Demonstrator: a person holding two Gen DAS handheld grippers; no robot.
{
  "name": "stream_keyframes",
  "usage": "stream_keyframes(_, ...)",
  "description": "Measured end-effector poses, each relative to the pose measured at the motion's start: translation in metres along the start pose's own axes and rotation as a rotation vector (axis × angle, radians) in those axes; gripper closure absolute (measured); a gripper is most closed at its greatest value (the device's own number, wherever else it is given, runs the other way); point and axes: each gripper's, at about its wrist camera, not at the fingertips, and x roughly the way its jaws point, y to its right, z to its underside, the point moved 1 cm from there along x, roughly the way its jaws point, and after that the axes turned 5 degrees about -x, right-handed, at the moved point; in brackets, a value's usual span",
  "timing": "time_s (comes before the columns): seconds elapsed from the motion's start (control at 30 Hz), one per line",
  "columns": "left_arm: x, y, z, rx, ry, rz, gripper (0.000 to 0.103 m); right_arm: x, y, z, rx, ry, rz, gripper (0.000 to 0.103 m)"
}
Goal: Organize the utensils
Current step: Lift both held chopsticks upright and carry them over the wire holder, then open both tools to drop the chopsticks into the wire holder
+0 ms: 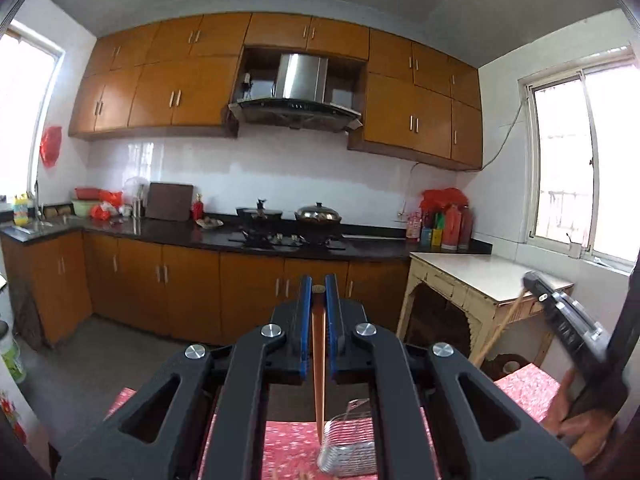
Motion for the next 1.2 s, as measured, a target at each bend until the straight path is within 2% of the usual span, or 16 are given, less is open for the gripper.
stream_keyframes(0.33, 0.065, 0.008, 0.029, -0.041, -0.071, -0.001, 0.096, 0.067, -0.005, 0.046, -0.012, -0.113, -0.008, 0.096)
stream_keyframes(0.53, 0.094, 0.007, 0.060, -0.016, -0.131, -0.030, 0.096, 0.087, -0.005, 0.080, -0.028, -0.187, -0.011, 0.096)
stream_keyframes(0.77, 0.118, 0.002, 0.078, -0.028, -0.207, -0.052, 0.096, 0.101, -0.002, 0.102, -0.016, -0.257, -0.021, 0.094)
stream_keyframes(0.8, 0.120, -0.001, 0.080, -0.039, -0.221, -0.054, 0.096, 0.103, -0.001, 0.104, -0.017, -0.267, -0.021, 0.093)
stream_keyframes(0.87, 0.120, -0.006, 0.079, -0.048, -0.226, -0.061, 0.096, 0.103, 0.002, 0.105, -0.011, -0.275, -0.018, 0.081)
stream_keyframes(0.9, 0.117, -0.009, 0.078, -0.047, -0.226, -0.064, 0.096, 0.100, 0.004, 0.105, -0.010, -0.268, -0.014, 0.071)
stream_keyframes(0.93, 0.116, -0.011, 0.076, -0.044, -0.224, -0.069, 0.095, 0.096, 0.006, 0.104, -0.012, -0.258, -0.006, 0.067)
stream_keyframes(1.03, 0.104, -0.018, 0.070, -0.027, -0.205, -0.093, 0.087, 0.084, 0.014, 0.100, -0.023, -0.241, 0.008, 0.064)
stream_keyframes(1.1, 0.095, -0.023, 0.068, -0.027, -0.193, -0.107, 0.074, 0.075, 0.019, 0.097, -0.021, -0.235, 0.012, 0.063)
stream_keyframes(1.2, 0.075, -0.033, 0.065, -0.033, -0.182, -0.119, 0.071, 0.054, 0.027, 0.093, -0.022, -0.230, 0.026, 0.061)
